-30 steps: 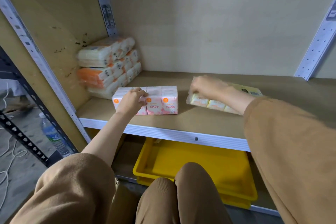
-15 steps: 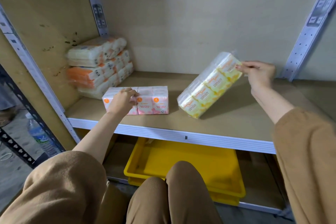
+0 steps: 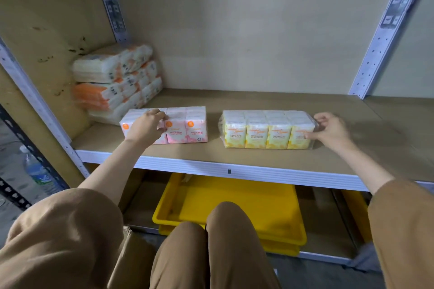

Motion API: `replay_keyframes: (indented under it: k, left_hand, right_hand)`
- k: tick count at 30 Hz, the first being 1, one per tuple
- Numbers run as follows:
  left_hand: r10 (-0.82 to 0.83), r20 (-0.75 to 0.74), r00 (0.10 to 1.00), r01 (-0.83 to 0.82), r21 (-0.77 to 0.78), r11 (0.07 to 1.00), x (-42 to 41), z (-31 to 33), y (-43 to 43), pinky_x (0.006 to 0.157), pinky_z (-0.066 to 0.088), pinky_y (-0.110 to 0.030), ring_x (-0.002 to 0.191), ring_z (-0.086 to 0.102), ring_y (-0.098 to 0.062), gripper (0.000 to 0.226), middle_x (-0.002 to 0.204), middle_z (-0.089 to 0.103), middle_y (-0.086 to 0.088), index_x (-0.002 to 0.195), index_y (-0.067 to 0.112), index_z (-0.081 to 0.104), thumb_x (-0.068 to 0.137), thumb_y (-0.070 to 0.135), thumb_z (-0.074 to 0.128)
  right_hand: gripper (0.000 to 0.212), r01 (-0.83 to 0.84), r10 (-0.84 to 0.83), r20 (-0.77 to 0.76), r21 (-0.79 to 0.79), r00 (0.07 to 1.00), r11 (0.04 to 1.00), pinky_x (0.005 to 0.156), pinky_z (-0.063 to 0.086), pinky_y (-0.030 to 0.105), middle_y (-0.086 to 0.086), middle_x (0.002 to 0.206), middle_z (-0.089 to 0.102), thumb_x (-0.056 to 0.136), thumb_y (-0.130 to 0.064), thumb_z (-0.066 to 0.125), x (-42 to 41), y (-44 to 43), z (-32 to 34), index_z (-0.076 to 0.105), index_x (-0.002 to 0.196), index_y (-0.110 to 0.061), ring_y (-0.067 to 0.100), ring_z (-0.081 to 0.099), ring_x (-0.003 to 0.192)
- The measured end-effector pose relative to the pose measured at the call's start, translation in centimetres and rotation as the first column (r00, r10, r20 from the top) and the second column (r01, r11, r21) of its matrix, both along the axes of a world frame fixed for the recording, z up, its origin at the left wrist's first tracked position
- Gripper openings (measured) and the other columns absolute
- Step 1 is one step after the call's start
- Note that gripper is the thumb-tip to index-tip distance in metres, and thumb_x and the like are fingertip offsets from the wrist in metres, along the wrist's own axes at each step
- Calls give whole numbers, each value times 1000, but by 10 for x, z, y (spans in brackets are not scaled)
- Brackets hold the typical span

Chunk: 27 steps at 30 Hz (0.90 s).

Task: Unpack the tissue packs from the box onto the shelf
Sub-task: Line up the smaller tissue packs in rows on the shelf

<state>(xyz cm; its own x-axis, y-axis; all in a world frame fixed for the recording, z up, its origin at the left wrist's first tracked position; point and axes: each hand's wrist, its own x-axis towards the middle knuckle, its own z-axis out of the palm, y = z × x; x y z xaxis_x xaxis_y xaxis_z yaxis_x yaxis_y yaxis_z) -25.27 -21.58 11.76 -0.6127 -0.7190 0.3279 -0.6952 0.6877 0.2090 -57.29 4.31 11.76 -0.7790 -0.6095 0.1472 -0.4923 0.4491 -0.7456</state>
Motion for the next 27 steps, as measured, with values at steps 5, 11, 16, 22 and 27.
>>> replay_keyframes:
  k: [5, 11, 16, 22, 27]
  left_hand:
    - [26, 170, 985, -22, -27, 999, 3, -3, 2, 85, 51, -47, 126, 45, -30, 51, 133, 49, -11, 127, 6, 50, 80, 9, 68]
    - [53, 143, 988, -44, -70, 997, -16, -12, -16, 75, 50, -50, 117, 48, -36, 41, 123, 53, -17, 116, -2, 53, 78, 1, 68]
    - [29, 102, 994, -23, -62, 998, -42, -14, -59, 82, 46, -48, 115, 50, -37, 40, 119, 56, -21, 112, -5, 55, 74, -3, 70]
    - [-9, 73, 997, 11, -29, 1000, -91, -19, -126, 98, 40, -47, 121, 47, -41, 51, 128, 53, -26, 118, -9, 53, 69, -14, 67]
    - [-17, 28, 999, 19, -69, 997, -126, -18, -173, 98, 38, -47, 119, 46, -44, 49, 128, 50, -29, 119, -10, 52, 71, -18, 56]
  right_hand:
    - [59, -222, 320, -335, 299, 886, 928, 103, 32, 30, 11, 132, 50, 73, -15, 77, 34, -24, 15, 54, 126, -5, 27, 43, 126]
    - [59, -182, 393, -453, 441, 800, 879, 103, 30, 26, 3, 136, 45, 80, -23, 69, 35, -60, 4, 44, 133, -13, 19, 39, 129]
    - [55, -146, 367, -469, 442, 803, 885, 103, 32, 28, 3, 135, 47, 82, -19, 67, 18, -107, -4, 46, 132, -12, 21, 40, 128]
    - [51, -98, 306, -516, 391, 800, 915, 100, 33, 28, 6, 133, 49, 83, -13, 65, -1, -178, -15, 48, 131, -10, 23, 43, 125]
    - [49, -81, 265, -547, 337, 794, 938, 103, 31, 30, 11, 130, 51, 82, -6, 64, -17, -232, -21, 49, 128, -6, 27, 43, 124]
